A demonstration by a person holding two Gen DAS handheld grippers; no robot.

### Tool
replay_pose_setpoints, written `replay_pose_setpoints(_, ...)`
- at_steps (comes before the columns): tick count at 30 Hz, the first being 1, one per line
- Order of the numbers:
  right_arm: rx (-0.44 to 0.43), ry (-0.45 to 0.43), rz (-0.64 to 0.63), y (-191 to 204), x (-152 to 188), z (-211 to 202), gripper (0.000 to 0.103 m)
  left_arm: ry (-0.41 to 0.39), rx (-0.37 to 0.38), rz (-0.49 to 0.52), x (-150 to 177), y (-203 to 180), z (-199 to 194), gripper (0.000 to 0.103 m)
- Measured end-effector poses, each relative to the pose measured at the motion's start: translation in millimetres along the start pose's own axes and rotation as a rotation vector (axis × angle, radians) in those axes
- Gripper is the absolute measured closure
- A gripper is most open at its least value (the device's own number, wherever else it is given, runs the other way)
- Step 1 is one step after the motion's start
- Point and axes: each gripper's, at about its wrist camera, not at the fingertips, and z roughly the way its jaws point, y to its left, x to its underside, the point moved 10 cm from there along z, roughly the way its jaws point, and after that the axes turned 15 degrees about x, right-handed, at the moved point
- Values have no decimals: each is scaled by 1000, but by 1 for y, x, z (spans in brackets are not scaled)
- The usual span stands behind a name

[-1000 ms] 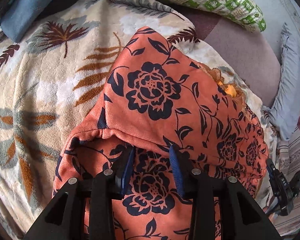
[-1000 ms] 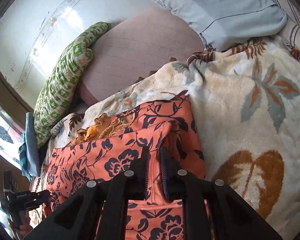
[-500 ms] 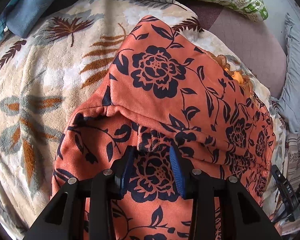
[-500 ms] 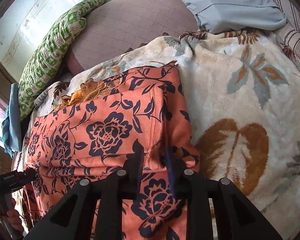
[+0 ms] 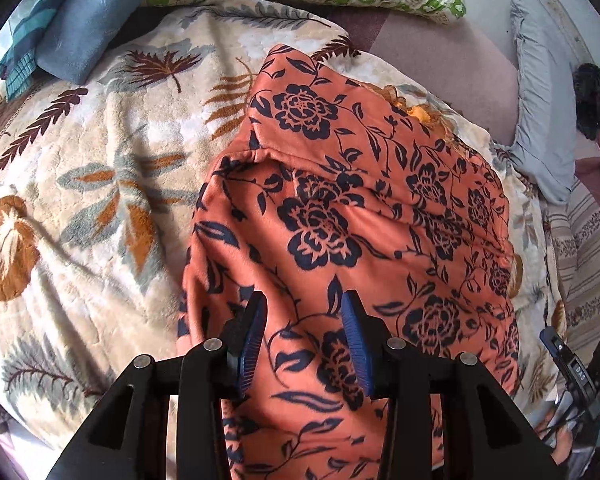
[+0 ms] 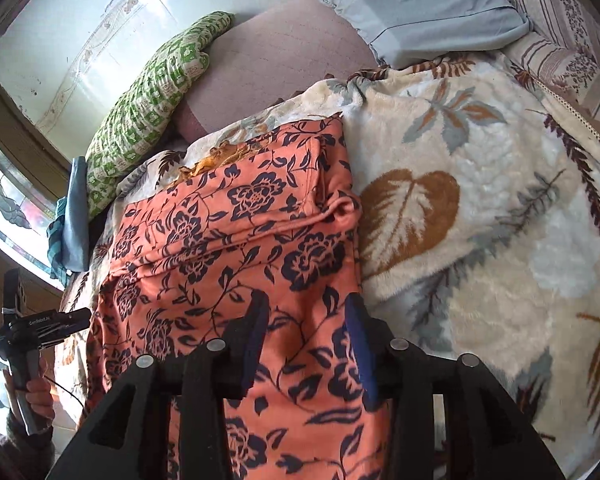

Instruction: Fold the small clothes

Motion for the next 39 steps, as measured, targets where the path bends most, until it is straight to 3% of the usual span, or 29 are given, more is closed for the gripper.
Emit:
replay_pose_setpoints(2, -6, 16, -11, -9, 21, -11, 52, 36, 9, 27, 17, 11, -21, 54)
replay_pose_setpoints(9, 36, 98, 17, -49, 89, -13, 50, 88, 21, 16, 69, 54, -64, 54)
replay_pose_setpoints(15, 15, 156, 98, -65, 115, -6, 50, 140, 178, -51, 105, 58, -56, 53)
replay_pose_setpoints(20, -14, 178, 60, -51, 128, 0, 51, 165, 111, -53, 116, 71, -44, 55)
replay_pose_setpoints(21, -22, 169, 32, -45, 128, -1, 62, 152, 98, -50, 113, 75, -47, 67)
replay_pose_setpoints(22, -34, 159, -3, -38, 129, -3, 93, 144, 103, -63, 112, 78, -53, 83)
replay_pose_setpoints(23, -49, 159, -36, -30, 131, -6, 97, 131, 121, -90, 111, 82, -60, 87)
replay_pose_setpoints(24, -65, 149, -53, -25, 130, -11, 98, 112, 124, -115, 109, 89, -69, 87)
replay_pose_setpoints(28, -73, 104, -66, -24, 125, -30, 98, 114, -3, -144, 125, 122, -81, 87)
replay_pose_setpoints(31, 1, 170, -63, -42, 138, -10, 98, 88, 35, -173, 132, 125, -87, 88)
replay_pose_setpoints(35, -27, 196, 16, -47, 141, -5, 90, 91, 108, -172, 134, 123, -100, 87)
replay_pose_setpoints(38, -54, 182, 37, -46, 135, -12, 84, 84, 164, -149, 128, 121, -108, 75)
replay_pose_setpoints(39, -61, 178, 51, -48, 133, -14, 73, 78, 183, -138, 125, 117, -110, 67)
